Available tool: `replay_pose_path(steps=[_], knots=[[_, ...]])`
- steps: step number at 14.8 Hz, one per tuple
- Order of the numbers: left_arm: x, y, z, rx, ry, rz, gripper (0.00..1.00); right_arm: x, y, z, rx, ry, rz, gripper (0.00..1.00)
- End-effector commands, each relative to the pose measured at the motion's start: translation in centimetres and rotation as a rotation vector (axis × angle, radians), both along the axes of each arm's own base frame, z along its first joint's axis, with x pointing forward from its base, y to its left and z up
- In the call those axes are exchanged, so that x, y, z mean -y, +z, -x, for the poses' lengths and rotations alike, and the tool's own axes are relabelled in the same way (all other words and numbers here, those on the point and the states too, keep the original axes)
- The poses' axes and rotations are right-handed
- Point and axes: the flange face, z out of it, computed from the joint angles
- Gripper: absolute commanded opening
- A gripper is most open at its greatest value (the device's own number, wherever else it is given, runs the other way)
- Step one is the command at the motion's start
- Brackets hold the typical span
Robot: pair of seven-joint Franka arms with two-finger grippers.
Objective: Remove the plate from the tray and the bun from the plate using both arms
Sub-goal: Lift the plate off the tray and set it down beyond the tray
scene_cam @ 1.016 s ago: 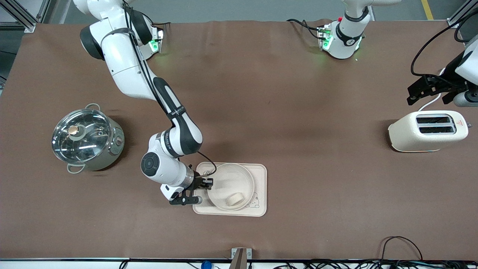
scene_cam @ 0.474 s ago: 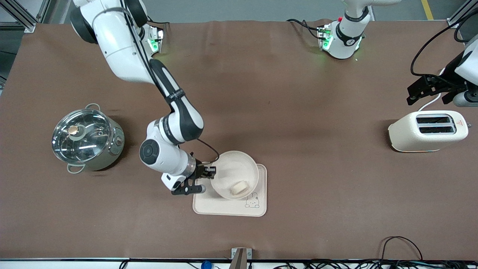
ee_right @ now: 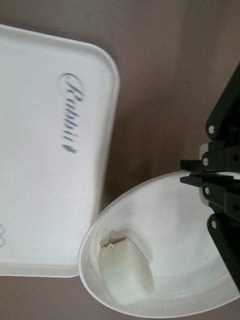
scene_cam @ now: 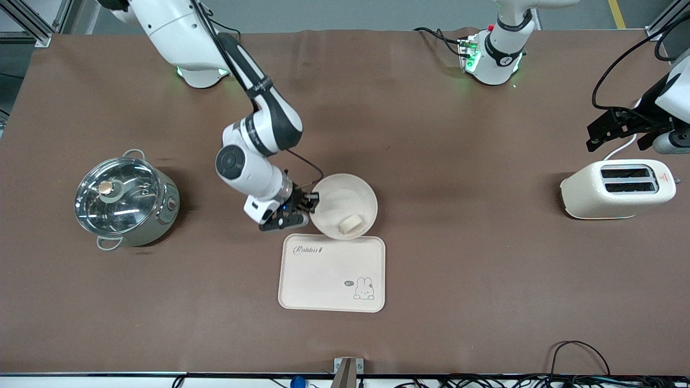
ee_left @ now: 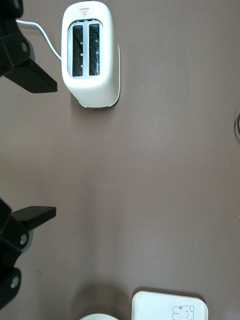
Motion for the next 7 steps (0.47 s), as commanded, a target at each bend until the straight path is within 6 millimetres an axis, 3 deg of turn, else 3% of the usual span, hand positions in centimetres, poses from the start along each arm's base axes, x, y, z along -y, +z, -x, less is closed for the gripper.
replay_pose_path(steps=[1, 4, 7], knots=[[0.1, 0.3, 0.3, 0.000, -0.011, -0.006, 1.00, 1.0, -1.3, 5.5, 0.003, 0.007, 0.015, 0.00], [0.4, -0.1, 0.7, -0.032, -0.004, -0.008, 1.00, 1.3, -3.0, 6.7, 0.010, 0.001, 0.027, 0.00], [0.4, -0.1, 0.7, -0.034, -0.004, -0.007, 1.00, 1.4, -3.3, 6.7, -0.001, -0.002, 0.031, 0.02]])
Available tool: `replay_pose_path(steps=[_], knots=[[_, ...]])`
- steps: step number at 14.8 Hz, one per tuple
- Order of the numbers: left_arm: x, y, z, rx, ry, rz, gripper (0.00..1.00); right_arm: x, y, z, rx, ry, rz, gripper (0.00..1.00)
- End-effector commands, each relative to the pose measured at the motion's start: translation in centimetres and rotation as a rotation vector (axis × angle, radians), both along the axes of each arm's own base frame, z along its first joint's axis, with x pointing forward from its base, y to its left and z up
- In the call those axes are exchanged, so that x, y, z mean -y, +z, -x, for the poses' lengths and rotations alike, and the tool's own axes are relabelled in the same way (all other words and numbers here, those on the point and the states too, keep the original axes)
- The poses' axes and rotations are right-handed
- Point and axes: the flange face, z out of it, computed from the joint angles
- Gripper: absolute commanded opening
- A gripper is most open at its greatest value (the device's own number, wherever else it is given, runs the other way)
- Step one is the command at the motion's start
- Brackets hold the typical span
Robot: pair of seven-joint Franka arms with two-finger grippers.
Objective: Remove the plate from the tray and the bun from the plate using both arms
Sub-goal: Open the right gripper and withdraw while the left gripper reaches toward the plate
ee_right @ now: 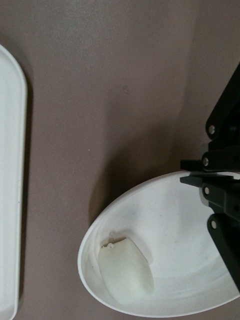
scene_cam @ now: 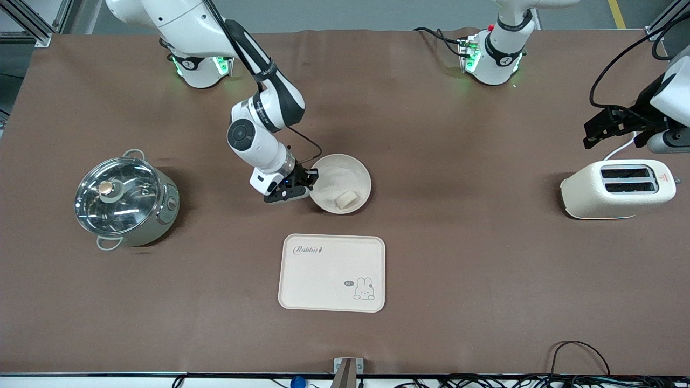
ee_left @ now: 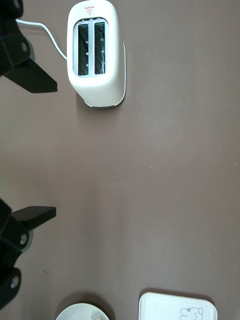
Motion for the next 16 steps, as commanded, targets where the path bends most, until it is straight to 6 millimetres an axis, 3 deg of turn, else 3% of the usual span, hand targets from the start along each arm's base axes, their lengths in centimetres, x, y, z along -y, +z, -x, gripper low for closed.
replay_pose_path(steps=[1, 2, 3, 5, 6, 8, 9, 13, 16], knots=[[0.1, 0.2, 0.4, -0.007, 0.001, -0.003, 1.00, 0.8, 0.7, 0.3, -0.004, -0.021, -0.006, 0.08], [0.1, 0.1, 0.3, -0.012, -0.002, -0.002, 1.00, 0.9, 0.4, 0.1, -0.007, -0.025, -0.005, 0.21], [0.1, 0.1, 0.3, -0.012, -0.007, -0.002, 1.00, 1.0, 0.4, -0.1, -0.005, -0.028, -0.006, 0.40], [0.2, 0.0, 0.5, -0.016, -0.013, -0.003, 1.00, 0.2, 0.9, -0.2, 0.005, -0.021, -0.013, 1.00], [0.3, -0.1, 0.7, -0.035, -0.017, -0.005, 1.00, 0.0, 1.6, -0.8, 0.017, -0.024, -0.023, 1.00], [3.0, -0.2, 1.2, -0.050, -0.051, -0.001, 1.00, 0.8, 3.5, -2.3, 0.014, -0.033, -0.030, 1.00], [4.6, -0.3, 1.3, -0.049, -0.067, 0.015, 1.00, 1.5, 6.4, -3.3, 0.032, -0.036, -0.041, 1.00], [14.2, -2.5, 1.4, -0.054, -0.093, 0.088, 1.00, 9.0, 16.8, -8.9, 0.048, -0.058, 0.005, 1.00], [22.4, -7.1, 0.6, -0.048, -0.101, 0.130, 1.00, 15.3, 25.9, -12.1, 0.018, -0.012, 0.195, 1.00]])
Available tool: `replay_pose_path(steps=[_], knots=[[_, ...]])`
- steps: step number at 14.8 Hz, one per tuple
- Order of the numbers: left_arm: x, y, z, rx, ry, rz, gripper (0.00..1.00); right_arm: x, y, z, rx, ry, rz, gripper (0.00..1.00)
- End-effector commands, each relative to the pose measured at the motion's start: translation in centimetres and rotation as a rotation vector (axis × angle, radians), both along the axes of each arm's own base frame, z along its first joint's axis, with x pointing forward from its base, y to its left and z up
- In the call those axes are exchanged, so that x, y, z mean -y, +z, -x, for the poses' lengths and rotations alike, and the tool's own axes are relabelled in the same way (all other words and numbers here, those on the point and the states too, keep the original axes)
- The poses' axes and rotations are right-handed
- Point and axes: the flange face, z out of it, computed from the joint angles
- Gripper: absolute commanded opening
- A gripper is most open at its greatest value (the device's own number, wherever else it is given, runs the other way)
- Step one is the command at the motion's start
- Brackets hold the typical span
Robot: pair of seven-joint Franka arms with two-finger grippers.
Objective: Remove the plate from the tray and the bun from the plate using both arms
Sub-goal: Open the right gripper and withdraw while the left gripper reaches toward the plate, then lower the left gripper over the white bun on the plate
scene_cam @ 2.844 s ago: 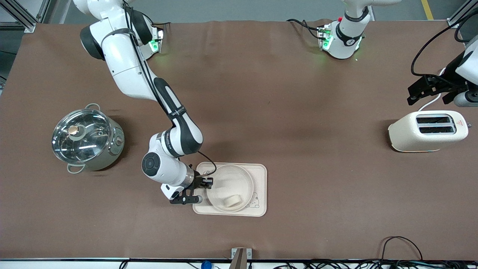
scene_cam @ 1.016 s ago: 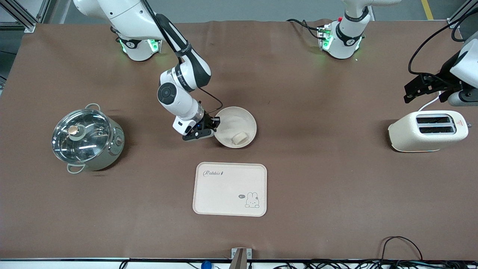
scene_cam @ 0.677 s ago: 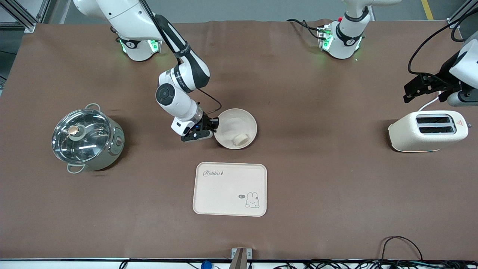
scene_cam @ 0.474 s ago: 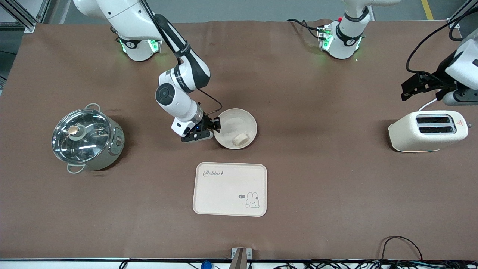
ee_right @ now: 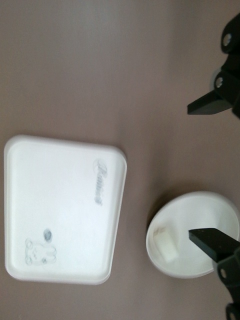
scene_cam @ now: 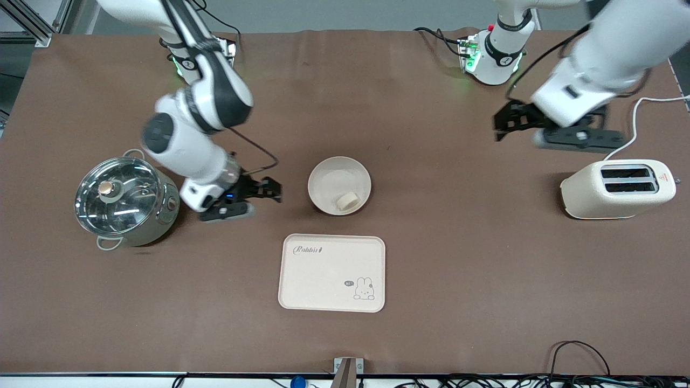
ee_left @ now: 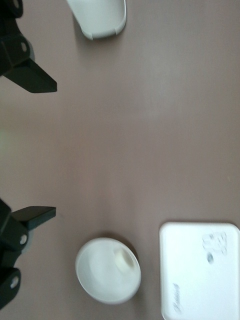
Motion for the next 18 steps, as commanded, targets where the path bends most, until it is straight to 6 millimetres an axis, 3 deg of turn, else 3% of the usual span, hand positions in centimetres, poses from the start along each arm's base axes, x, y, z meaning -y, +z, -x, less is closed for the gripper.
replay_pose_path(steps=[1, 3, 5, 6, 8, 10, 14, 16, 18], knots=[[7.4, -5.0, -0.8, -0.012, -0.071, 0.051, 1.00, 5.1, 7.7, -1.8, -0.042, -0.013, 0.117, 1.00], [13.2, -9.4, -0.7, 0.009, -0.128, 0.077, 1.00, 9.5, 12.3, -2.0, -0.056, -0.068, 0.127, 1.00], [15.8, -14.5, -1.7, 0.033, -0.114, 0.044, 1.00, 13.8, 15.9, -1.0, -0.030, -0.070, 0.110, 1.00], [17.8, -17.3, -1.2, 0.036, -0.116, 0.020, 1.00, 15.2, 16.9, -0.6, -0.021, -0.012, 0.105, 1.00], [20.8, -22.8, -0.3, 0.011, -0.059, -0.022, 1.00, 20.6, 19.1, 0.7, -0.012, 0.009, 0.086, 1.00], [22.6, -27.6, 0.1, -0.014, 0.088, -0.033, 1.00, 23.5, 20.3, 2.2, -0.042, -0.003, 0.114, 1.00], [26.5, -33.4, 2.2, -0.070, 0.311, -0.036, 0.99, 26.8, 22.9, 5.7, -0.038, -0.037, 0.163, 1.00], [28.9, -35.2, 3.8, -0.049, 0.313, -0.010, 0.99, 26.5, 23.4, 7.1, -0.035, -0.032, 0.160, 1.00], [29.5, -36.9, 4.5, -0.019, 0.293, -0.034, 0.99, 26.3, 23.3, 7.1, -0.034, -0.028, 0.163, 1.00]])
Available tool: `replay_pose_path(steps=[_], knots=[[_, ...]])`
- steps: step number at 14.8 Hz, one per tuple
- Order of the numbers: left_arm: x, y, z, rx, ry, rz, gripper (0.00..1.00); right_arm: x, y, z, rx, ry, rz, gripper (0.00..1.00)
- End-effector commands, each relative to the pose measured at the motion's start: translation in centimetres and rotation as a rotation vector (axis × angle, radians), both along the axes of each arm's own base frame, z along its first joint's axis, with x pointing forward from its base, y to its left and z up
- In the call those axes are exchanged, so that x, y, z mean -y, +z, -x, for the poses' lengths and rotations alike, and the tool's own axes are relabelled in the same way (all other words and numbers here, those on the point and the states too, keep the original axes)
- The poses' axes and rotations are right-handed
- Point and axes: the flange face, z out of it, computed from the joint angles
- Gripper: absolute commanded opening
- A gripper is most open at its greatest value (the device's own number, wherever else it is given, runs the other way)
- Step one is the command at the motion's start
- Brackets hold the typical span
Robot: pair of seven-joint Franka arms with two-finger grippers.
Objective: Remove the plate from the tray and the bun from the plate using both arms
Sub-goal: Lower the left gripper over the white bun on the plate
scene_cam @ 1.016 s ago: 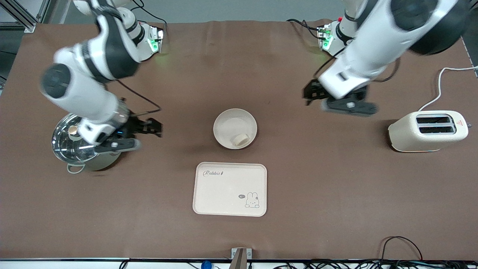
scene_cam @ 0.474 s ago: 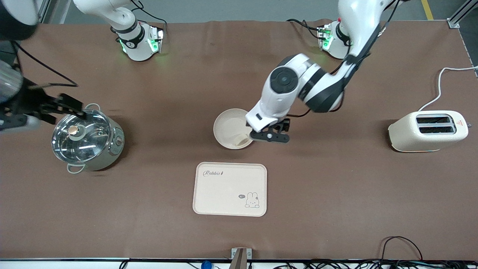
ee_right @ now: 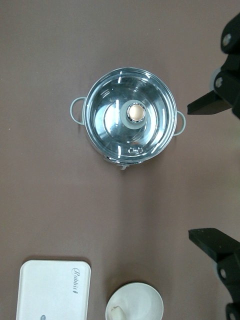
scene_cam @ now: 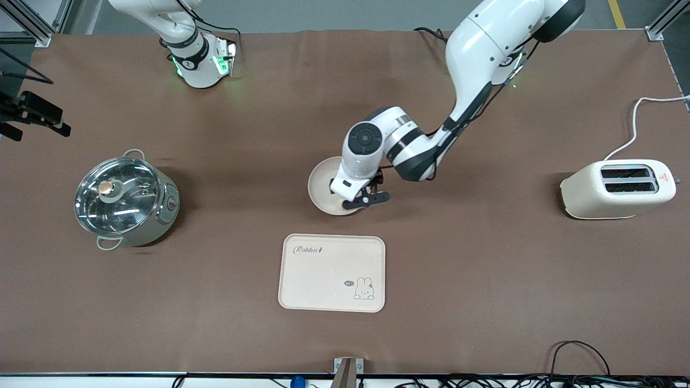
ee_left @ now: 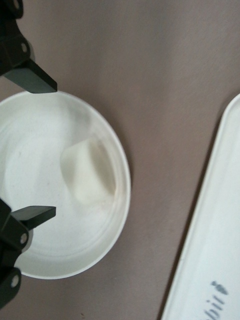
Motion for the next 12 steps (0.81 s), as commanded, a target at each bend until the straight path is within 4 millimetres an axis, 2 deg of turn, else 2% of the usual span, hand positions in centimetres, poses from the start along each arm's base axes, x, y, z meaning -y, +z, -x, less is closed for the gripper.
replay_pose_path(steps=[1, 5, 6, 7, 8, 10, 12], knots=[[1.3, -1.1, -0.1, 0.062, -0.004, -0.009, 0.99, -0.4, -0.2, 1.1, 0.004, 0.012, 0.024, 1.00], [1.4, -2.3, -0.7, 0.100, -0.001, 0.022, 0.97, -0.3, -0.4, 0.7, 0.013, 0.012, 0.069, 1.00], [1.6, -2.6, -0.4, 0.099, -0.007, 0.019, 0.93, -0.2, -0.4, 0.6, 0.017, 0.010, 0.069, 1.00], [1.9, -2.6, -0.1, 0.100, -0.010, 0.018, 0.83, -0.1, -0.6, 0.4, 0.020, 0.009, 0.071, 1.00], [1.9, -2.8, -0.1, 0.101, -0.002, 0.016, 0.68, 0.0, -0.9, 0.0, 0.020, 0.006, 0.073, 1.00], [2.0, -2.6, -0.2, 0.108, 0.040, 0.030, 0.45, 0.3, -1.4, -0.5, 0.026, 0.001, 0.074, 1.00], [2.2, -2.7, -0.3, 0.114, 0.057, 0.049, 0.13, 0.4, -1.5, -0.8, 0.035, -0.001, 0.075, 1.00]])
